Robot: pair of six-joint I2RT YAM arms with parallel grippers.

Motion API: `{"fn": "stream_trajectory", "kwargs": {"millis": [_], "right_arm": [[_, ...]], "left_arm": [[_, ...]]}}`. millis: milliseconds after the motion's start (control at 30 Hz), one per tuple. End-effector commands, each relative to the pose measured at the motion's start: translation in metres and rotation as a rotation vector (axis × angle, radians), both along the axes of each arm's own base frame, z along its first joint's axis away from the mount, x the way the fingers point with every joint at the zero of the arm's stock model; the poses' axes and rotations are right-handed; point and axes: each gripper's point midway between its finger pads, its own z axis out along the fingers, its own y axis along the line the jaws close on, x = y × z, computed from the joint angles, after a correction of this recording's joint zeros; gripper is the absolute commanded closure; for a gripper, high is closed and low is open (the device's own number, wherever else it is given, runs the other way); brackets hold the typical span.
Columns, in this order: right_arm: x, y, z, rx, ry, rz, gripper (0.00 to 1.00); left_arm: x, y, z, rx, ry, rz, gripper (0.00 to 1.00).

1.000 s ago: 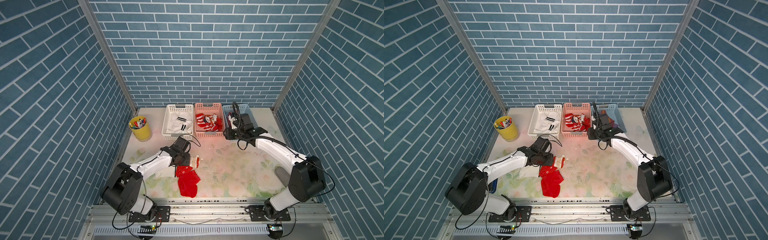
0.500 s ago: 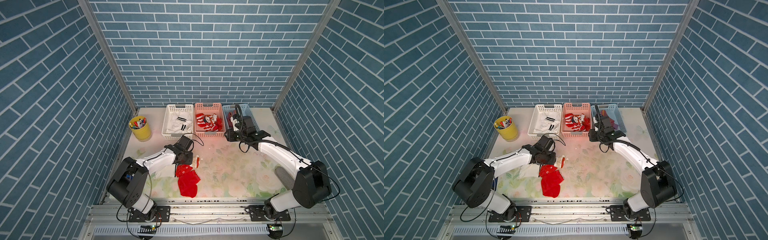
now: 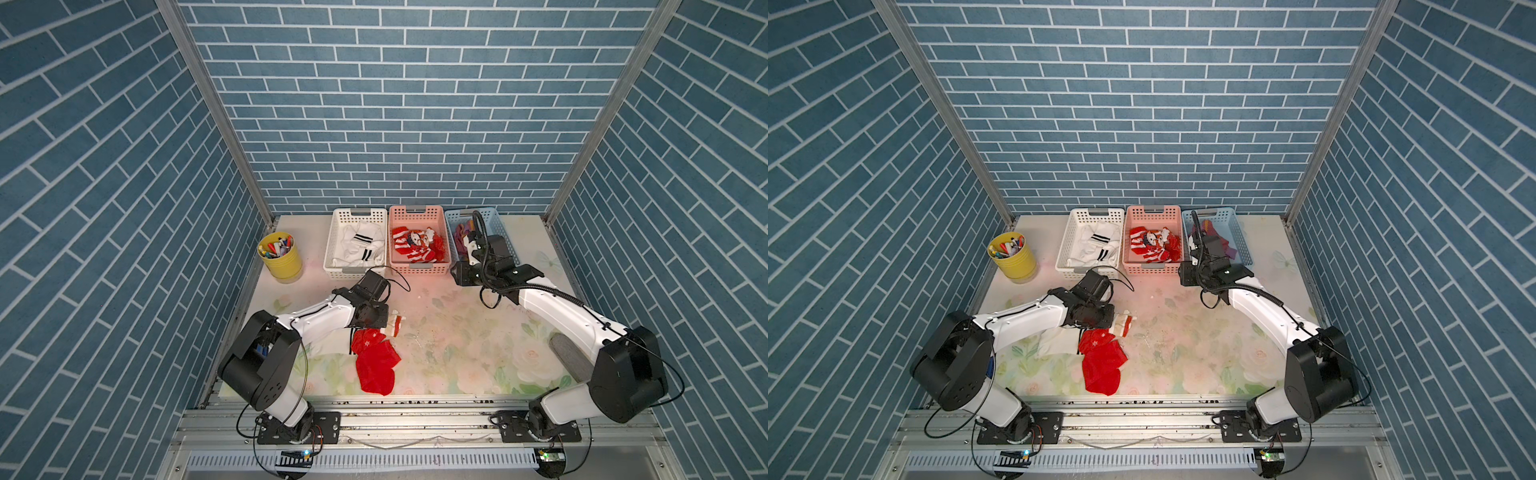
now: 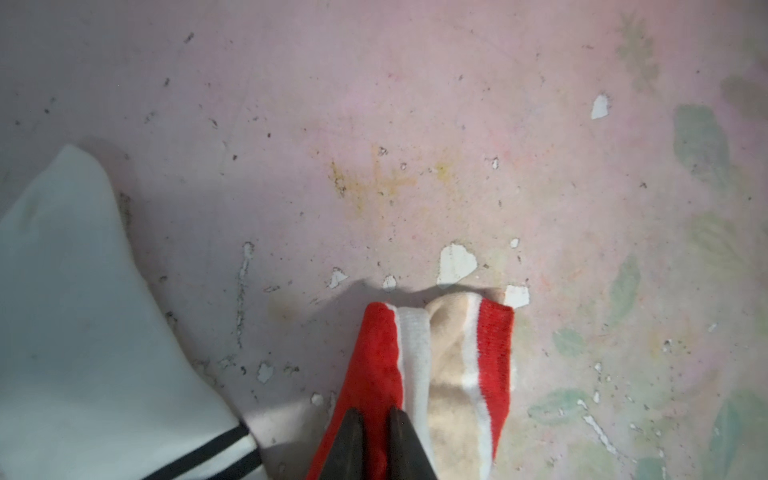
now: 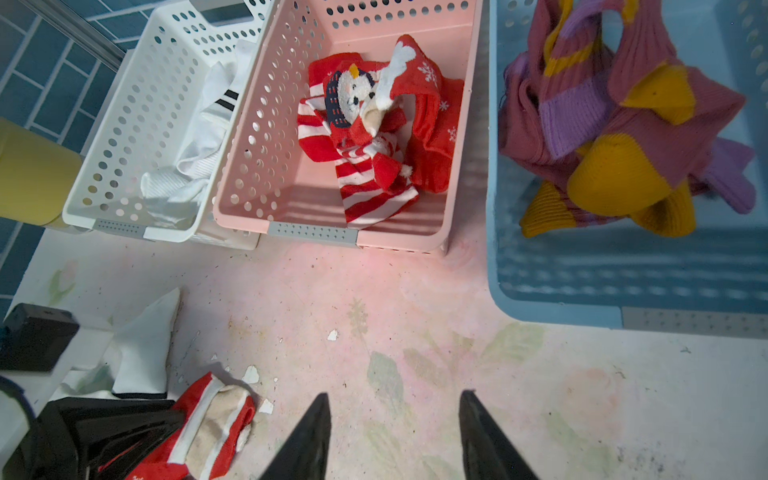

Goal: Sort the socks into the basket by color
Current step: Pick up the sock at the center of the board.

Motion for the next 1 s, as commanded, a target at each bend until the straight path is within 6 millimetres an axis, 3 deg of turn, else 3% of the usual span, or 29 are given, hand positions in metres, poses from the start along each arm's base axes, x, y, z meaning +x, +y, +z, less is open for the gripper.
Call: {"fn": "stream_trajectory", "kwargs": {"millis": [0, 300, 967], "right_arm": [[-0.002, -0.004, 0.012, 0.022, -0.033, -0.033, 0.50], [-0.011, -0.013, 0.009, 0.013, -0.040, -0.049, 0.49], [-0.034, -0.035, 0.003, -0.014, -0.060, -0.080, 0.49]], "left_arm": [[0.001, -0.006, 0.007, 0.003, -0.006, -0.025, 0.85], [0.009, -0.020, 0.032, -0.039, -0.043, -0.063, 0.92], [0.045, -0.057, 0.132, -0.115, -0.175, -0.163, 0.98]]}}
